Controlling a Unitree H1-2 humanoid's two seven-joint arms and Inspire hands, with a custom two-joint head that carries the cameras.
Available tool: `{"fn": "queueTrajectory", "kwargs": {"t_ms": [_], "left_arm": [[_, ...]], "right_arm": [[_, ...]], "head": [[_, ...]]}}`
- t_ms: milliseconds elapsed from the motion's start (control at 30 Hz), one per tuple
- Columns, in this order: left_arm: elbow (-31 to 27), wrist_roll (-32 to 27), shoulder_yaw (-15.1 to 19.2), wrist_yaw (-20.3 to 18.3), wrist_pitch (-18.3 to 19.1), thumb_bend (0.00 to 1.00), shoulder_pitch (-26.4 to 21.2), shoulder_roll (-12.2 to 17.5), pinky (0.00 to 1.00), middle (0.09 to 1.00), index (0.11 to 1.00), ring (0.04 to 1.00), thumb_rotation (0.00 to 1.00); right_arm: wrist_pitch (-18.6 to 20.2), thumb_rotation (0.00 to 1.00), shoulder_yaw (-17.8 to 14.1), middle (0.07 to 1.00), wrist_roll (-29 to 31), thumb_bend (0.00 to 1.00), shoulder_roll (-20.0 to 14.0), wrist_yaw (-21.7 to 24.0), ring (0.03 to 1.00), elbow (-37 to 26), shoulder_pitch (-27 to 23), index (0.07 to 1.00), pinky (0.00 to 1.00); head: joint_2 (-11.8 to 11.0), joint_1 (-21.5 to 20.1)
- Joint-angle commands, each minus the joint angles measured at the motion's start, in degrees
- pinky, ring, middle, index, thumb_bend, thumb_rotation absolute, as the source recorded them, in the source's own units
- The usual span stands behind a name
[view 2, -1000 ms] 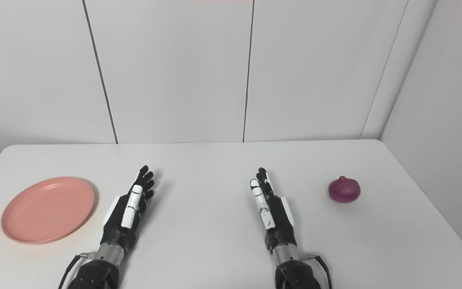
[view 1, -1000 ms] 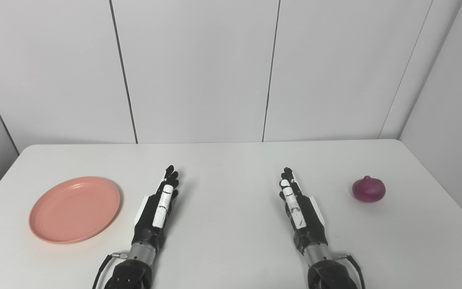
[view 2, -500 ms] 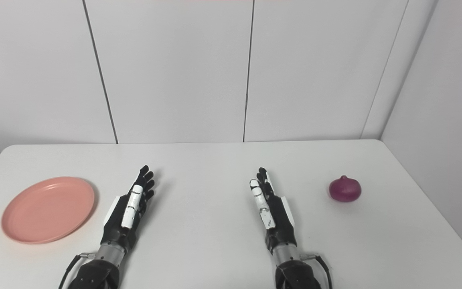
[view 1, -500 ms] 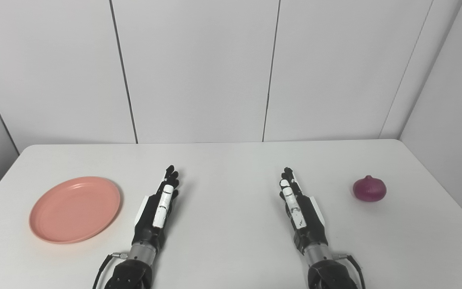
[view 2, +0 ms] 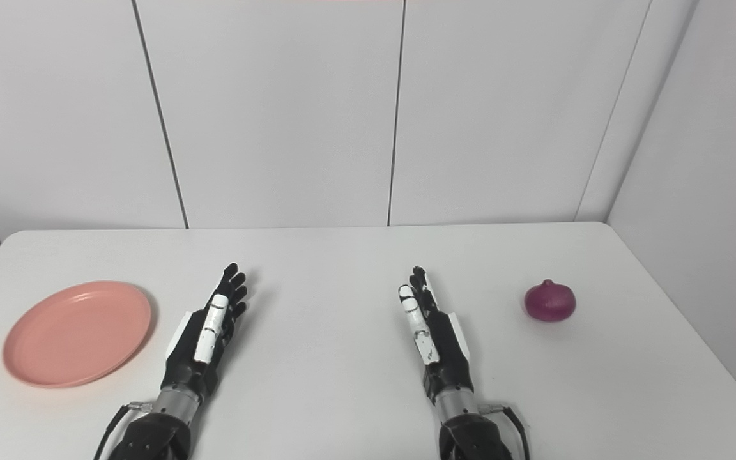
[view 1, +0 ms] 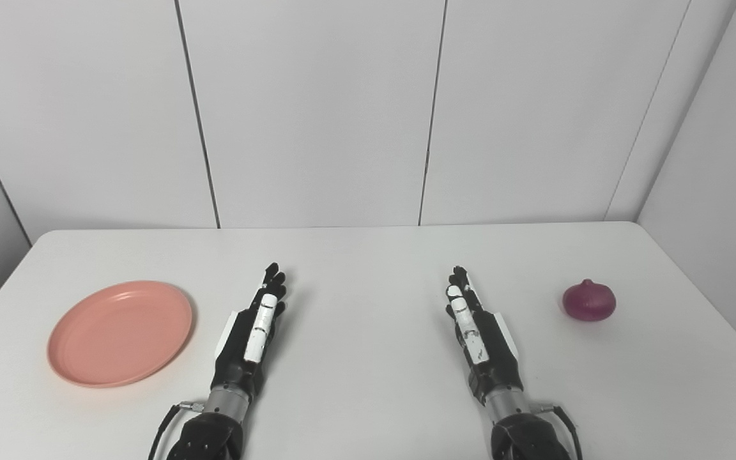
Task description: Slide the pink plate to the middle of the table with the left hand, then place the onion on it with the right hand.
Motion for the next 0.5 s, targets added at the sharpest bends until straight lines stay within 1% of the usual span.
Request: {"fn": "queueTrajectory", "kwargs": {"t_ms": [0, 67, 100, 167, 200, 233, 267, 300, 333, 367, 400, 433, 467], "left_arm": [[1.6, 0.1, -0.3, 0.4, -2.0, 0.58, 0.6, -0.4, 1.00, 1.000, 1.000, 0.999, 1.00], [1.9, 0.2, -0.6, 0.6, -1.9, 0.58, 0.5, -0.9, 1.00, 1.000, 1.000, 1.000, 1.00], [2.1, 0.5, -0.8, 0.9, -2.0, 0.58, 0.5, -1.1, 1.00, 1.000, 1.000, 1.000, 1.00], [2.4, 1.0, -1.2, 1.5, -2.3, 0.57, 0.4, -1.7, 1.00, 1.000, 1.000, 1.000, 1.00], [2.7, 1.2, -1.3, 1.8, -2.6, 0.57, 0.3, -2.0, 1.00, 1.000, 1.000, 1.000, 1.00], [3.1, 1.4, -1.4, 2.1, -3.0, 0.56, 0.2, -2.2, 1.00, 1.000, 1.000, 1.000, 1.00], [3.6, 2.0, -1.7, 2.4, -3.8, 0.56, 0.0, -2.3, 1.00, 1.000, 1.000, 1.000, 1.00], [4.1, 2.5, -1.9, 2.7, -4.4, 0.55, -0.2, -2.4, 1.00, 1.000, 1.000, 1.000, 1.00], [4.6, 3.0, -2.2, 3.1, -5.1, 0.55, -0.4, -2.6, 1.00, 1.000, 1.000, 1.000, 1.00], [5.0, 3.4, -2.4, 3.5, -5.4, 0.54, -0.5, -2.7, 1.00, 1.000, 1.000, 1.000, 1.00], [5.5, 3.9, -2.6, 4.0, -5.7, 0.54, -0.7, -2.9, 1.00, 1.000, 1.000, 1.000, 1.00], [5.8, 4.2, -2.7, 4.3, -5.9, 0.53, -0.9, -2.9, 1.00, 1.000, 1.000, 1.000, 1.00], [6.3, 4.4, -2.8, 4.7, -6.2, 0.53, -1.0, -3.2, 1.00, 1.000, 1.000, 1.000, 1.00]], "right_arm": [[-4.0, 0.92, 0.0, 1.000, 0.6, 0.45, -0.7, 1.2, 1.000, -1.1, -2.2, 1.000, 1.00], [-4.2, 0.92, -0.3, 1.000, 1.4, 0.45, -1.2, 2.0, 1.000, -0.9, -2.0, 1.000, 1.00], [-4.4, 0.93, -0.4, 1.000, 1.8, 0.44, -1.5, 2.4, 1.000, -0.8, -2.0, 1.000, 1.00], [-4.6, 0.94, -0.7, 1.000, 2.2, 0.43, -2.0, 2.9, 1.000, -0.9, -1.9, 1.000, 1.00], [-4.5, 0.96, -0.8, 1.000, 2.2, 0.42, -2.3, 3.1, 1.000, -1.0, -1.8, 1.000, 1.00], [-4.2, 0.97, -0.9, 1.000, 2.3, 0.41, -2.6, 3.3, 1.000, -1.2, -1.7, 1.000, 1.00], [-4.0, 0.99, -1.0, 1.000, 2.6, 0.40, -2.8, 3.5, 1.000, -1.4, -1.6, 1.000, 1.00], [-4.0, 1.00, -1.1, 1.000, 2.9, 0.38, -3.1, 3.8, 1.000, -1.5, -1.6, 1.000, 1.00], [-4.4, 1.00, -1.2, 1.000, 3.2, 0.38, -3.3, 4.1, 1.000, -1.3, -1.6, 1.000, 1.00], [-4.8, 1.00, -1.3, 1.000, 3.4, 0.37, -3.5, 4.3, 1.000, -1.1, -1.5, 1.000, 1.00], [-5.3, 1.00, -1.4, 1.000, 3.7, 0.37, -3.7, 4.6, 1.000, -0.8, -1.6, 1.000, 1.00], [-5.7, 1.00, -1.5, 1.000, 4.0, 0.36, -3.7, 4.7, 1.000, -0.6, -1.6, 1.000, 1.00], [-5.9, 1.00, -1.6, 1.000, 4.2, 0.35, -3.9, 5.1, 1.000, -0.4, -1.6, 1.000, 1.00]], "head": [[0.1, 0.0], [-1.1, 4.4], [-1.3, 4.8], [-1.8, 6.9], [-2.4, 8.9], [-2.5, 9.2], [-3.1, 10.8], [-3.1, 10.8], [-3.8, 12.4], [-3.8, 12.4], [-4.4, 13.7], [-4.4, 13.7], [-4.9, 14.8]]}}
